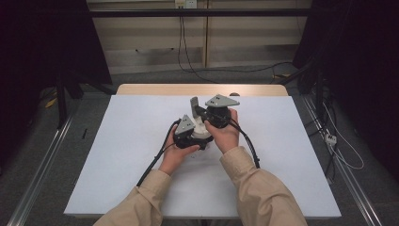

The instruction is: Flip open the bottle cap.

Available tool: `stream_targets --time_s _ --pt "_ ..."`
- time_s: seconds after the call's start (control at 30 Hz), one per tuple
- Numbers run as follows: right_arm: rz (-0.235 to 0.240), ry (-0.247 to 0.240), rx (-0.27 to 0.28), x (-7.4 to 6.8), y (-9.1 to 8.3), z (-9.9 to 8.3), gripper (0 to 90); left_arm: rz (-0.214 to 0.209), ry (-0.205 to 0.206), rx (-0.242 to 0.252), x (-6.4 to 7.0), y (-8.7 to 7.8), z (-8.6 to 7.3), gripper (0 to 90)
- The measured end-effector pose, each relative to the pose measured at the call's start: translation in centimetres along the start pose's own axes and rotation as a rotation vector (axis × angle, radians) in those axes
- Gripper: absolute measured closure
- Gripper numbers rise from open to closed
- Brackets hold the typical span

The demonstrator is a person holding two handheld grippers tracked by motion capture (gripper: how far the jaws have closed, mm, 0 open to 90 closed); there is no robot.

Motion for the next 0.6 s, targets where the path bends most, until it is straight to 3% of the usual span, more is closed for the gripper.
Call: stream_targets --time_s 0.6 --pt "0.0 -0.003 -0.007 0.03 0.53 -0.01 90.0 0.001 -0.001 0.0 -0.02 0.0 0.0 18.5"
Point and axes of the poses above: each handheld gripper's, and its own axes: y roughly forward along the jaws, z roughly out of its top, x roughly to its right, the point moved 6 cm from there along y, roughly forward along the jaws, and after that the axes turned 1 degree about -x, right-handed, at the moved point
